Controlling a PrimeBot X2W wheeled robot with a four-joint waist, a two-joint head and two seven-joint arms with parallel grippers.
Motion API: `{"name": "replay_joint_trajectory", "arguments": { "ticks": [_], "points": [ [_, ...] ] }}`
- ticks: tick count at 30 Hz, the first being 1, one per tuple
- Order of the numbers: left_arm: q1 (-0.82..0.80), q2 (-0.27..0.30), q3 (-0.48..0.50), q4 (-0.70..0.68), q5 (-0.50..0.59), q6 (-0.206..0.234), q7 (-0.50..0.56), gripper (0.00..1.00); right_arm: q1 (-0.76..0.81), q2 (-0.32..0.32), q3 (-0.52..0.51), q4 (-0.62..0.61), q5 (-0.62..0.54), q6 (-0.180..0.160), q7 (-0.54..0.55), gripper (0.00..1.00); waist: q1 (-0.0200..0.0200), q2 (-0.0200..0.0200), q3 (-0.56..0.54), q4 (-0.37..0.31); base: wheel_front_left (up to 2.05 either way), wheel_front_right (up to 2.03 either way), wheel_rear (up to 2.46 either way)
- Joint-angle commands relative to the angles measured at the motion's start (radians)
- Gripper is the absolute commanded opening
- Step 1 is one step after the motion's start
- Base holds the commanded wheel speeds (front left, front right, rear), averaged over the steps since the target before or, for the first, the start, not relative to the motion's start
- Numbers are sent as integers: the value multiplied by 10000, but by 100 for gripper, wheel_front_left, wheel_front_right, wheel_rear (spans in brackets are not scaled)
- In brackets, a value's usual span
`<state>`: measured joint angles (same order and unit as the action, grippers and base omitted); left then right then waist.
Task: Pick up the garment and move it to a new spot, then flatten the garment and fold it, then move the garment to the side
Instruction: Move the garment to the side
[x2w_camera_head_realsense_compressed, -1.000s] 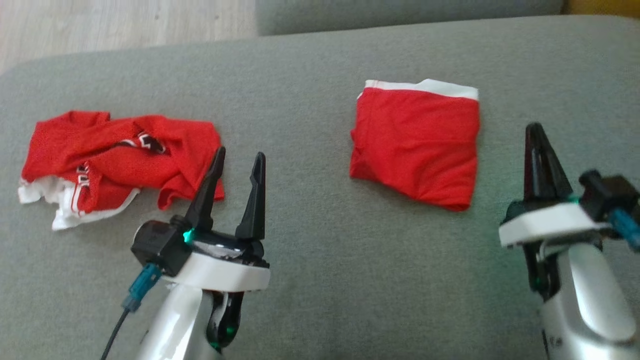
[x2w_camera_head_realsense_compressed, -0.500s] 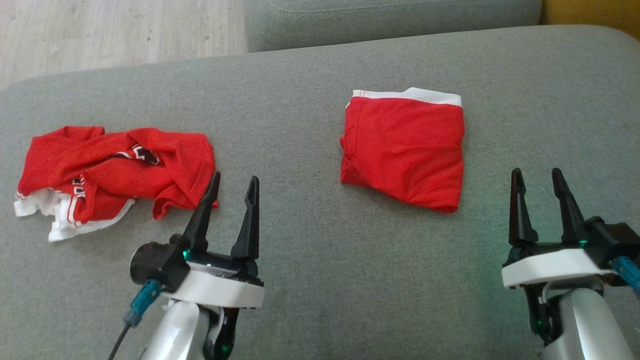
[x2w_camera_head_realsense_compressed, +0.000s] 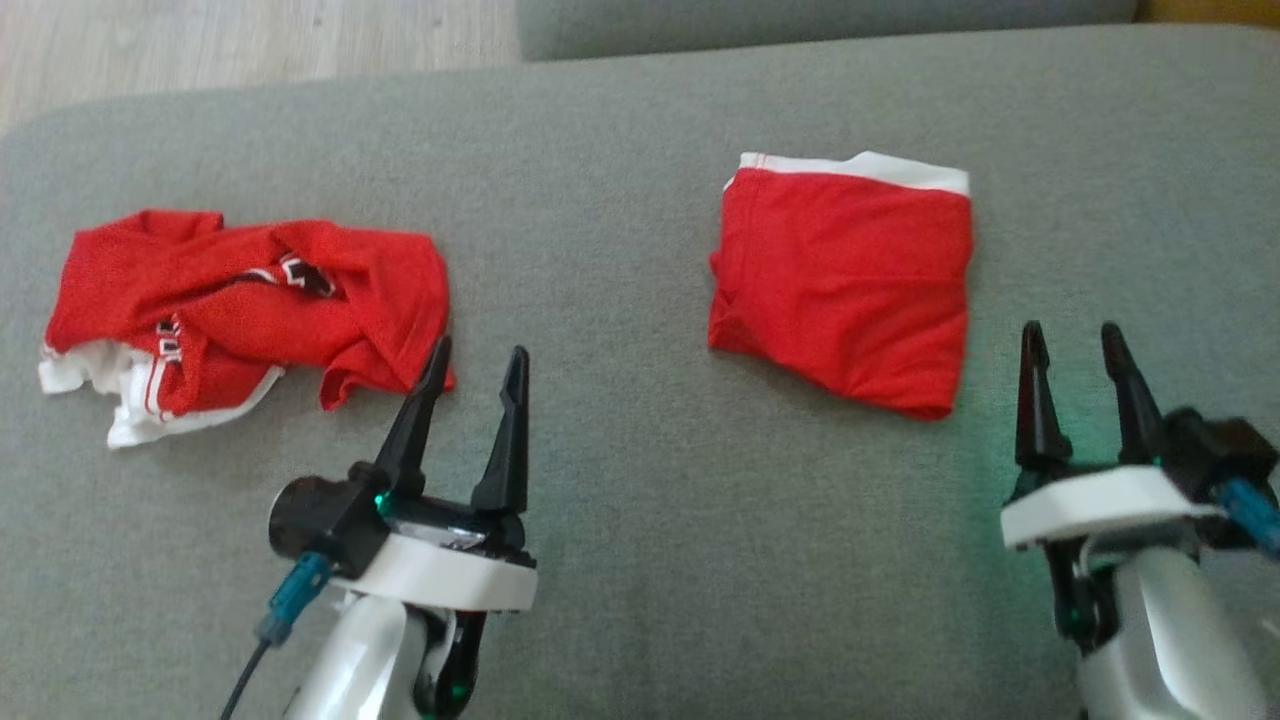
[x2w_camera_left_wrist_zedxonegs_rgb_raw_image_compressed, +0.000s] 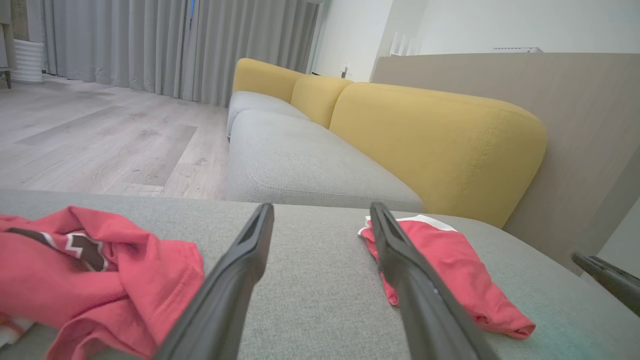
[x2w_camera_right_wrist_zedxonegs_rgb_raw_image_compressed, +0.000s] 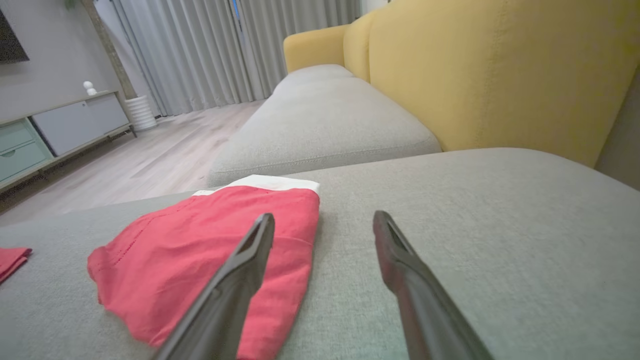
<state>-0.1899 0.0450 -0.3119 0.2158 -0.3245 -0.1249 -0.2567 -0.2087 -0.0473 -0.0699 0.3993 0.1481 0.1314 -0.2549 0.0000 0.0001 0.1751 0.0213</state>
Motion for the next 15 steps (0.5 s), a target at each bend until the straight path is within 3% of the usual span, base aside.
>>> {"name": "replay_joint_trajectory", "arguments": {
  "ticks": [1, 15],
  "points": [
    [-559, 52, 227, -386, -21, -49, -51, 100, -563, -31, 214, -168, 15, -7, 15, 100, 0, -1, 250, 169, 0, 0, 0],
    [-1252, 52, -311, -378, -189, -55, -51, 100, -2997, -30, 9, 3337, 930, -7, 949, 100, 0, -1, 1256, 1095, 0, 0, 0]
  ]
}}
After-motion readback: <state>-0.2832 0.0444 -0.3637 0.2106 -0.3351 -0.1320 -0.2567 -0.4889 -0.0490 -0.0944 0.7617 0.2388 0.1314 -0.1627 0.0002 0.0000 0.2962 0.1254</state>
